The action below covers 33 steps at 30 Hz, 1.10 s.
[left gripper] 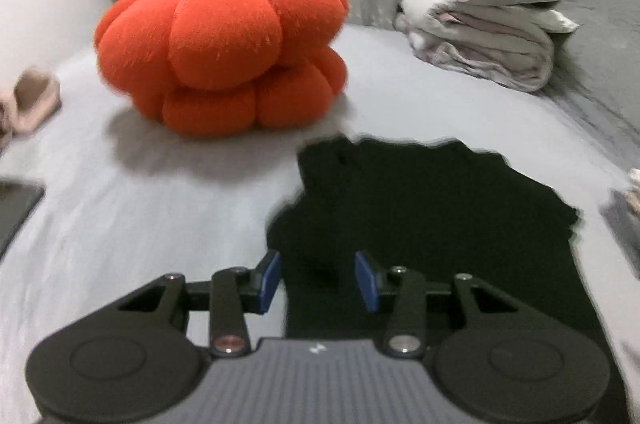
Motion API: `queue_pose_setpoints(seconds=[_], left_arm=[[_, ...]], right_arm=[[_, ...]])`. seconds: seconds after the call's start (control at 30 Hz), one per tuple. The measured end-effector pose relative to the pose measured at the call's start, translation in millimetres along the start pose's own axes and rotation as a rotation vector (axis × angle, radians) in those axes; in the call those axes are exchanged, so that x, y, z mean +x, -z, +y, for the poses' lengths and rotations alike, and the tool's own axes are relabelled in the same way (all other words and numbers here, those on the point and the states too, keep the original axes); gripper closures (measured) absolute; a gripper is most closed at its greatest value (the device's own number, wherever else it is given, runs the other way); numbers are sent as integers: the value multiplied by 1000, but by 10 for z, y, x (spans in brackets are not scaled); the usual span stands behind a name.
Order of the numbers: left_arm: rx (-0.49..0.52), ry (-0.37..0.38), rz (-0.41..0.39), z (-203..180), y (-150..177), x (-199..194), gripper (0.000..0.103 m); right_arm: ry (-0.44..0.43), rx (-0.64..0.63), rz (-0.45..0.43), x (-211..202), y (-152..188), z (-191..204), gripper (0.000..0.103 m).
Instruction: Fold clothes
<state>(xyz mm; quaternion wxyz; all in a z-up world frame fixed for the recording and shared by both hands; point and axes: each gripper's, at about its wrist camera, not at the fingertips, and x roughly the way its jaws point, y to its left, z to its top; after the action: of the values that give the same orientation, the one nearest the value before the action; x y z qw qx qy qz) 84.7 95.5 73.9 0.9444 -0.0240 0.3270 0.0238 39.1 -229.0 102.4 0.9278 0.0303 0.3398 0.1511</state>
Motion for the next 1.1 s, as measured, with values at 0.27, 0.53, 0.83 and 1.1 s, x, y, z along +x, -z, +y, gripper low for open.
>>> queue_pose_setpoints(seconds=[0.27, 0.53, 0.83, 1.1], left_arm=[[73, -50, 22, 103, -68, 837, 94], [-33, -54, -45, 507, -221, 858, 100], [-112, -151, -151, 843, -451, 939, 101], [21, -309, -186, 960, -689, 1295, 101]], right_arm=[[73, 79, 107, 722, 150, -332, 47], [93, 93, 92, 674, 150, -336, 47], [111, 74, 105, 821, 152, -281, 47], [154, 75, 85, 835, 149, -356, 47]])
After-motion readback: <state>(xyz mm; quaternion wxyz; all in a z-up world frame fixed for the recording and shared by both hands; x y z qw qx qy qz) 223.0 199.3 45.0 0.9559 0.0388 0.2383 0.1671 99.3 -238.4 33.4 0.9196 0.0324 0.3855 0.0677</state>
